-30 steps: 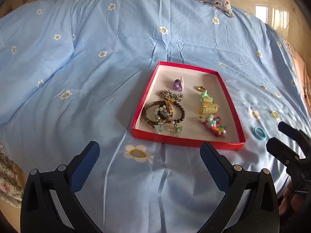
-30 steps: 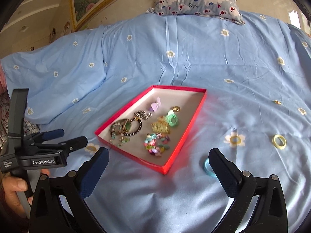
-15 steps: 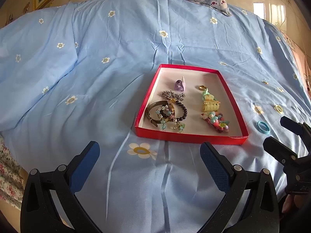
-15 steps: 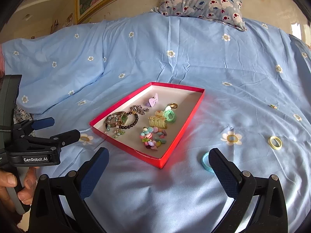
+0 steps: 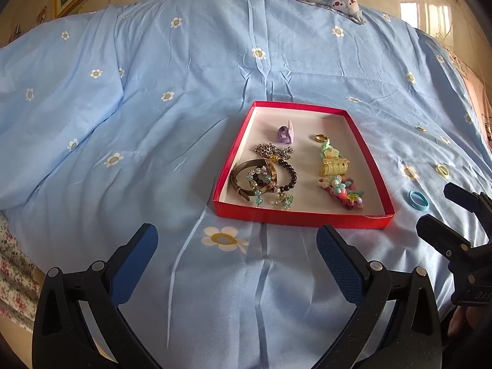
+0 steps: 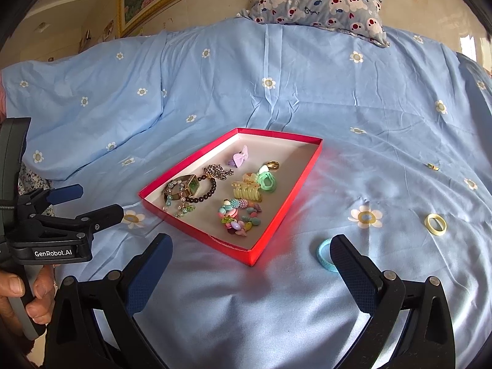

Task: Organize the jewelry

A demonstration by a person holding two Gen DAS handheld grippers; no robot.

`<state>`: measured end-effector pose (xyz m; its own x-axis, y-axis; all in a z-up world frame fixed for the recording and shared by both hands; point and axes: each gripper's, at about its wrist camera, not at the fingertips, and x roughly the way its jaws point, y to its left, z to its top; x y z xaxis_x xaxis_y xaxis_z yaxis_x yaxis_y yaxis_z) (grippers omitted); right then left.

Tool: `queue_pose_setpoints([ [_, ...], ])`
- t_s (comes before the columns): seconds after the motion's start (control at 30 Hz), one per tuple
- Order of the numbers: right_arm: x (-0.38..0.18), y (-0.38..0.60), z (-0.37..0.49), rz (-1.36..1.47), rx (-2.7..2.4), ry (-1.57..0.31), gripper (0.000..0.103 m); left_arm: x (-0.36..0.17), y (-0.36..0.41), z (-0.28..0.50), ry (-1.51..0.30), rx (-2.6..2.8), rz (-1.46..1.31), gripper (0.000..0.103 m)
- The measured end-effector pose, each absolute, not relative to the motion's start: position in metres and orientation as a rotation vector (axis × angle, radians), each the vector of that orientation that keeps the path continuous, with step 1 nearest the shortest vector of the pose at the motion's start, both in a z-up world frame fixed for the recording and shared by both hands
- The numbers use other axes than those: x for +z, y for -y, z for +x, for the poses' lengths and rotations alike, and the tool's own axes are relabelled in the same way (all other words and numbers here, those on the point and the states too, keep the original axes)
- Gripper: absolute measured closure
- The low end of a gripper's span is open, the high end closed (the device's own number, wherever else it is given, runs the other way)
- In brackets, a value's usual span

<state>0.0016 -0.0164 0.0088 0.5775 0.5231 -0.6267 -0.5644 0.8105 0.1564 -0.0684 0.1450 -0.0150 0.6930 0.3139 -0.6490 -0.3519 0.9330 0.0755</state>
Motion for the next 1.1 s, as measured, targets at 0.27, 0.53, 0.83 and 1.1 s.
queue_pose_setpoints([
  [0.27,0.0085,0.0167,0.0034,-0.062,0.636,-0.717,0.000,-0.0205,-0.1454,-0.0651,-0.736,0.366,-0.056,0.000],
  [0.53,0.0086,0.0161,0.0033,-0.061,0.636,-0.717,0.000,-0.0202,-0.1468,-0.0648,-0.741,0.364,-0.054,0.000],
  [0.83,0.0104,0.0143,0.0031,-0.062,0.647,-0.714,0.000,-0.0194,-0.1470,-0.0643,-0.741,0.363,-0.053,0.000],
  [1.1,0.0111,0.0142,0.0031,-0.062,0.648,-0.717,0.000,-0.0186,-0.1466,-0.0645,-0.740,0.363,-0.050,0.000],
])
